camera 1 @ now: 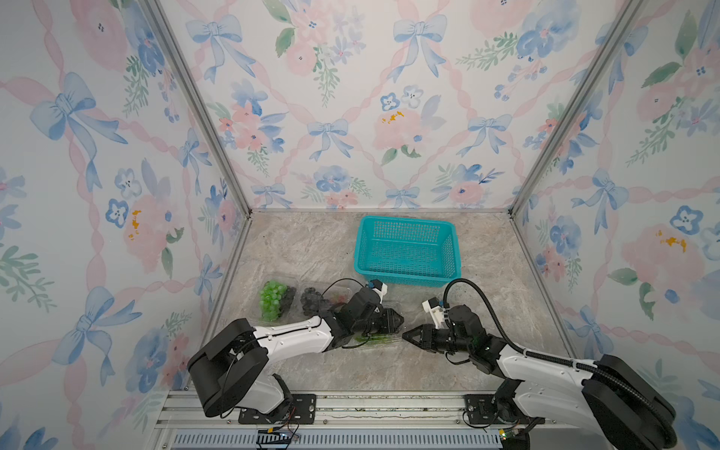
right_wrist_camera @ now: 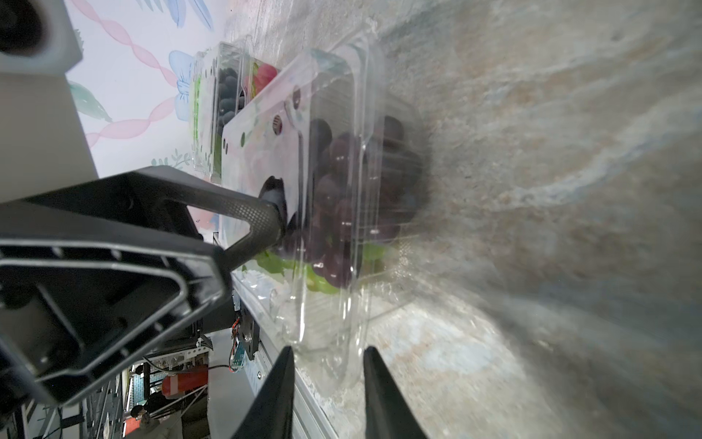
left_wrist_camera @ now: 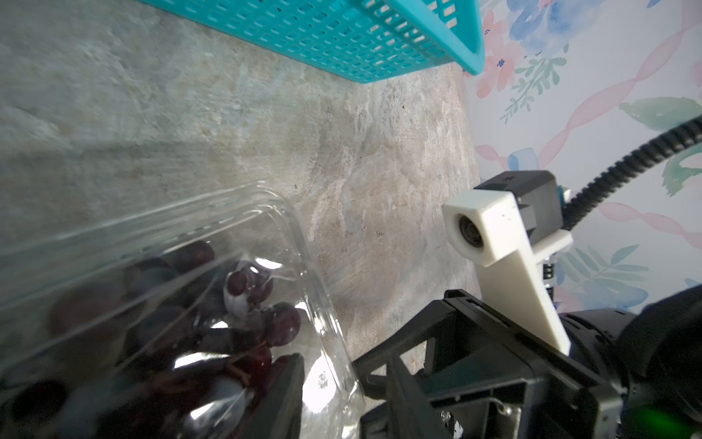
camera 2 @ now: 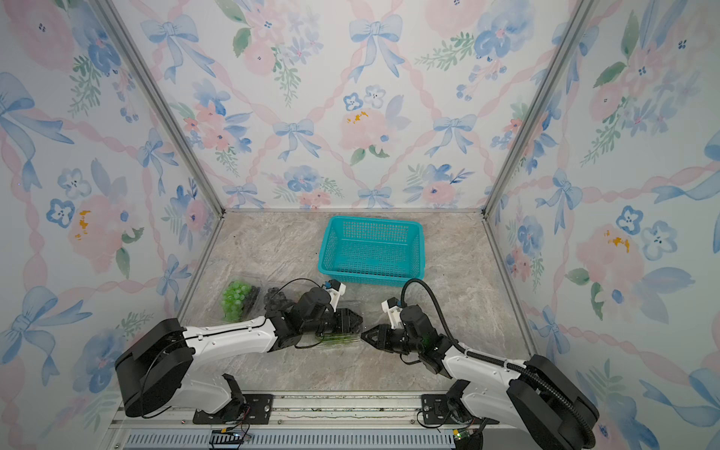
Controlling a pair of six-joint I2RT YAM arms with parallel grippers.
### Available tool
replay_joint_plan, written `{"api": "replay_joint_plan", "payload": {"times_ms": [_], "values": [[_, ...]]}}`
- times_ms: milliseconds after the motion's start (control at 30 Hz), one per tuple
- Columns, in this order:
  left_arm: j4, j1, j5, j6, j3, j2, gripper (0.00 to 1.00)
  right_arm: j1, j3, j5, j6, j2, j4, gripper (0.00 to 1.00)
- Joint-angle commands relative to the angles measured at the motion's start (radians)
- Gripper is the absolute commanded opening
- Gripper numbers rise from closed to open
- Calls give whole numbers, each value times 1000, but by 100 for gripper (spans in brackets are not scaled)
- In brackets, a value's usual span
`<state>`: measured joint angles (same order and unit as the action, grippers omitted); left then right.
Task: Pack grapes into containers
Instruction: Close the packing box at the center of the board.
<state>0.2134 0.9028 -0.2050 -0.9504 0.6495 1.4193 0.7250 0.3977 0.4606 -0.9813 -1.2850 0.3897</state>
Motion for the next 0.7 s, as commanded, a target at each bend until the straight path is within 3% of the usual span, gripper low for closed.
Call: {"api": "replay_joint_plan", "payload": {"times_ms": [0,333,667], "values": [[-12,3,7,-8,-17,-13,39,15,-16,-18,-8,1,-3,31],[-11,-4,5,-10,-15,-41,39,16,-17,-49,7,55,-76,31],[-12,-12,6,-12,-24,-46,39,18,-25,-33,-7,9,-11,29]]}}
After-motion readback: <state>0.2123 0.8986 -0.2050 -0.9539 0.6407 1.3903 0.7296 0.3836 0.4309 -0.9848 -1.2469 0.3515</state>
